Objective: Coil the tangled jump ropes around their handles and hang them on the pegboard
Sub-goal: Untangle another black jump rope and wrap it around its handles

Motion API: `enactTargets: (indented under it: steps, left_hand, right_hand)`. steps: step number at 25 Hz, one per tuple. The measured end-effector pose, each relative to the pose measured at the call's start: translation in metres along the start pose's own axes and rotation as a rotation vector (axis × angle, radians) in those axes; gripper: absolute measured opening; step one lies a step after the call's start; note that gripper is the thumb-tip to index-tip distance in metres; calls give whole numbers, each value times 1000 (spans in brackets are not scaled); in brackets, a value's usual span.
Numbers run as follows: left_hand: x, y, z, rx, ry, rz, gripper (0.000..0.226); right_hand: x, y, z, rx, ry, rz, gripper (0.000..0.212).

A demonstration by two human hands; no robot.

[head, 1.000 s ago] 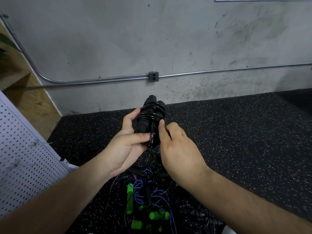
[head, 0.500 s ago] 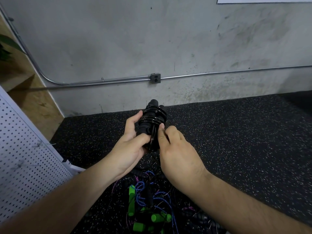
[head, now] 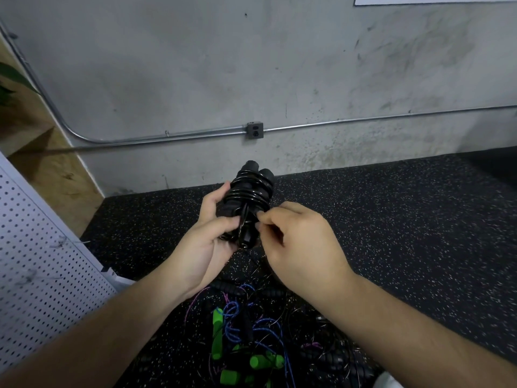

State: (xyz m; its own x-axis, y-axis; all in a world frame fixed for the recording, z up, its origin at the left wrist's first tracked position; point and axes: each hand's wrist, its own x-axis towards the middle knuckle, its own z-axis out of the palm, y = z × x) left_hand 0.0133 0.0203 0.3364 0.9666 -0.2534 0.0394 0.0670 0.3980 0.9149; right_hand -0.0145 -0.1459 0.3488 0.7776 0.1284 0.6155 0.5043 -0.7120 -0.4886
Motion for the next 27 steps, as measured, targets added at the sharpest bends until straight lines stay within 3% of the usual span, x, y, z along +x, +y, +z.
enactTargets:
  steps: [5,10,14,16,18,21,24,27]
  left_hand:
    - [-3,-6,-4,190,-103,-38,79]
    - [-3,-3,-3,147,-128,-28,70]
    - [5,4,-11,397,-138,-38,68]
    - [6,1,-12,539,-223,-54,52]
    - [6,-2,-12,573,-262,-58,40]
    - [7,-5,-11,562,-278,-73,37]
    - [8,-7,-11,554,-219,-41,37]
    - [6,-7,-15,613,-251,47,55]
  right_hand:
    - [2,1,-1,67,-24,53,7]
    - [5,3,0,274,-60,148,12]
    - [18,9,-14,31,-76,-74,20]
    - [25,18,-16,-34,-168,-182,28]
    - [28,26,-11,-61,-258,-241,24]
    - [30,32,-7,-22,-298,-191,8]
    - [32,31,-8,0,-303,-67,7]
    - [32,30,-10,-48,-307,25,9]
